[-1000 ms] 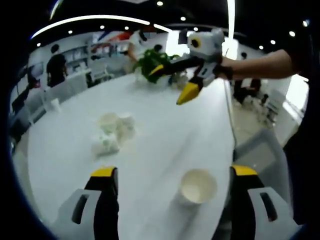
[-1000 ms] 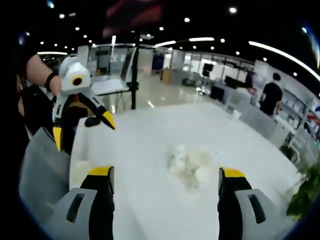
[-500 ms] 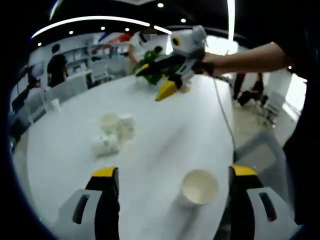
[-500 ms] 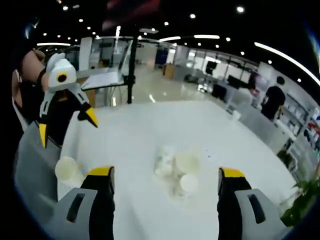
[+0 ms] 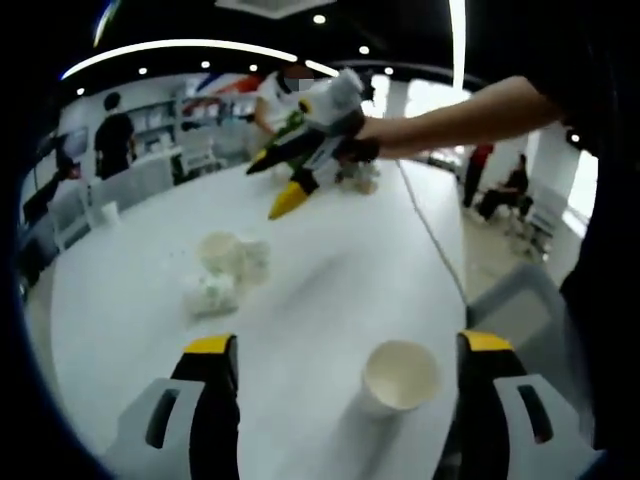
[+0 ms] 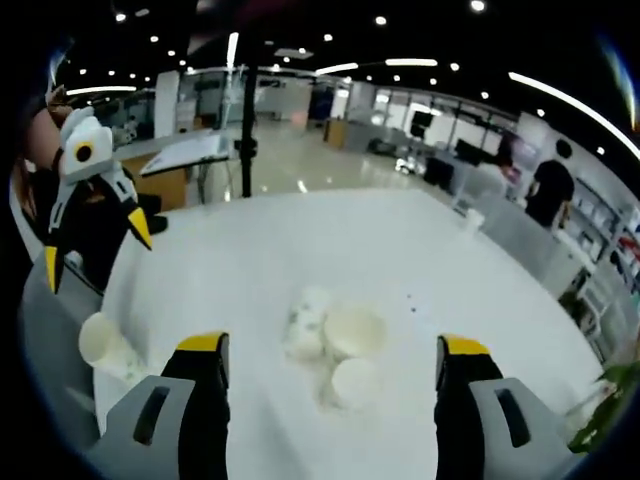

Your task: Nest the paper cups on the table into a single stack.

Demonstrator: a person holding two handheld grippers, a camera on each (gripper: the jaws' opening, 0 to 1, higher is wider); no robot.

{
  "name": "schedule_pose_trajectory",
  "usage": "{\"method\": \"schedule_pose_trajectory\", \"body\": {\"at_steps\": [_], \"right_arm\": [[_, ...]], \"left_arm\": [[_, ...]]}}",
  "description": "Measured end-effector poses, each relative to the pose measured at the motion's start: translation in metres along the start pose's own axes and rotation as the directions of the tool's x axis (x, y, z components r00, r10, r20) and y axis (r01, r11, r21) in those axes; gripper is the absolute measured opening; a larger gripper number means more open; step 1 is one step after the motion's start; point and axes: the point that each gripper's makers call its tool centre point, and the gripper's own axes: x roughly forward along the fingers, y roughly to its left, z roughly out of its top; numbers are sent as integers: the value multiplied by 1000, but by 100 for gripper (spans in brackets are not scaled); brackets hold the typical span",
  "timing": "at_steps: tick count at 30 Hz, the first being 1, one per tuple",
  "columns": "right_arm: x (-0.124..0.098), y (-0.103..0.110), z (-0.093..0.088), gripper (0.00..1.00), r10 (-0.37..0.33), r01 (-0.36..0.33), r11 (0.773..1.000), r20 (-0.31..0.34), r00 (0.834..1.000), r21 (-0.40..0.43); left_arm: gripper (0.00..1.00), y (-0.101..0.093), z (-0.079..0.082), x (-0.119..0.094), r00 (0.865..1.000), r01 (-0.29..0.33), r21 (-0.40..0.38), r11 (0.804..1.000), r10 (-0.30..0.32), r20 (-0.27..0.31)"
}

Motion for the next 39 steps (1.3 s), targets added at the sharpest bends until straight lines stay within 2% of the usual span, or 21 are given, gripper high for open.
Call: {"method": "schedule_pose_trajectory", "body": {"at_steps": [7, 13, 19, 27, 39], "right_arm": [[24, -12, -11, 83, 5, -5, 1000, -37, 999, 1], [49, -25, -18, 83, 3, -1, 999, -48, 999, 45], [66, -29, -22, 80, 4, 0, 997, -56, 998, 72], [77, -24, -28, 77, 9, -4, 998, -80, 997, 66], [93, -26, -38, 65, 19, -13, 998, -105, 994, 57]], "left_arm": [[89, 4, -3, 0, 1000, 3, 12, 1000, -3, -9], [87, 8, -1, 0, 1000, 1, 17, 1000, -1, 0], [87, 11, -2, 1, 1000, -2, 4, 1000, 2, 2], [86, 15, -4, 3, 1000, -2, -3, 1000, 2, -6], [85, 19, -6, 4, 1000, -13, -19, 1000, 13, 4]]}}
